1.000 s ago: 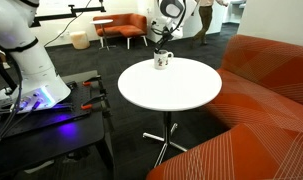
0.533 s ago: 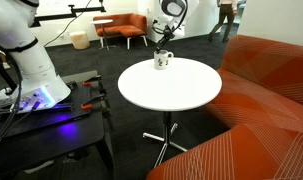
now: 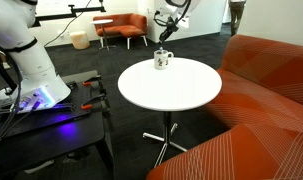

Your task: Remove the marker out of the cup and put it on the table

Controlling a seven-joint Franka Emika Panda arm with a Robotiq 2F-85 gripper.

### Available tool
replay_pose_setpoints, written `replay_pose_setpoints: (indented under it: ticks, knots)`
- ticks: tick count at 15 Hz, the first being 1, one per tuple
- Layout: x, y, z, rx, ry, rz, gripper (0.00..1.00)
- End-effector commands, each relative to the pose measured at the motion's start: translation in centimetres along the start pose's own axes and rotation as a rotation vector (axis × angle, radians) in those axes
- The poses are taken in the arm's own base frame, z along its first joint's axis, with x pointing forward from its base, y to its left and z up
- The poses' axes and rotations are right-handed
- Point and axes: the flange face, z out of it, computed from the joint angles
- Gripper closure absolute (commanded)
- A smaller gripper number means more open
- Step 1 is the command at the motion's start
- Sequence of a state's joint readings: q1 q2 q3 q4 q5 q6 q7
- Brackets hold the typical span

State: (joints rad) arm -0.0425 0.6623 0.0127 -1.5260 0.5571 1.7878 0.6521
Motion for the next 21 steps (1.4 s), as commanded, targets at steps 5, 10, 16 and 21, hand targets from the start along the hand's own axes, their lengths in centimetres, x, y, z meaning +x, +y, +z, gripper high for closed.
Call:
replay_pose_setpoints:
  ticks: [5, 10, 16, 21]
  knots:
    - [-1.8, 2.0, -4.4, 0.165, -0.135, -0.15, 0.95]
    - [-1.2, 3.0, -5.5, 0.267, -0.215, -0.213, 0.95]
    - [0.2, 4.9, -6.5, 0.396, -0.243, -0.173, 0.95]
    - [2.4, 7.1, -6.6, 0.49, -0.269, -0.092, 0.95]
